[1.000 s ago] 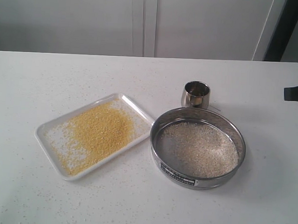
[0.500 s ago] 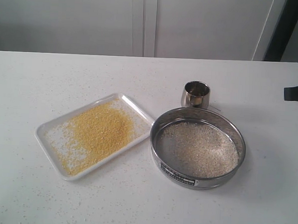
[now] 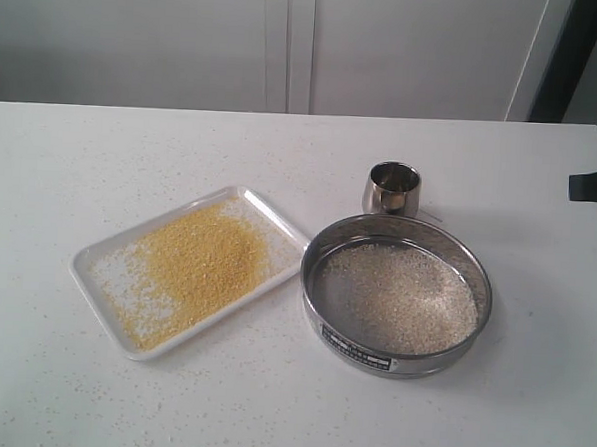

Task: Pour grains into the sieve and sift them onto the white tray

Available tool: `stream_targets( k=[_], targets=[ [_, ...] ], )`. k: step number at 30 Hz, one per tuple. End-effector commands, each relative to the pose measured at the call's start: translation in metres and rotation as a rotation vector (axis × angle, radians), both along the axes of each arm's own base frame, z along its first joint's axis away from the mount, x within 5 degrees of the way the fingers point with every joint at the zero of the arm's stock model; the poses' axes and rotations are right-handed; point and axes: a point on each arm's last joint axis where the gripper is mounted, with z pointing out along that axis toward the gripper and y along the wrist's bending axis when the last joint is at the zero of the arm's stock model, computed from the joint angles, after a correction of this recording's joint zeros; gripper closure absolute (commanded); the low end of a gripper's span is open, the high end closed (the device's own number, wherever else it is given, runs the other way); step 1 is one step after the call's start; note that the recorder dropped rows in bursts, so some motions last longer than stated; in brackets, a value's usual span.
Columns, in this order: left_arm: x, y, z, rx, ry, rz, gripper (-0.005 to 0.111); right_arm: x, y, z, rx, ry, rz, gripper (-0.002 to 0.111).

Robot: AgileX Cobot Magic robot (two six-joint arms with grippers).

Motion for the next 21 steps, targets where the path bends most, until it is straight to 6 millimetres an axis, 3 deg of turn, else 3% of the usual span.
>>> stream_targets(
  k=[1,21],
  targets=[
    [0.0001,-0.0002,-0.0008,-0.011,-0.005,0.003,0.107,-0.0012,0.0001,0.0010,0.007,-0.010,-0.006,0.108],
    [0.0001,-0.0002,-0.0008,-0.011,-0.005,0.003,0.107,-0.0038,0.0003,0.0053,0.006,-0.027,-0.006,0.108]
  ],
)
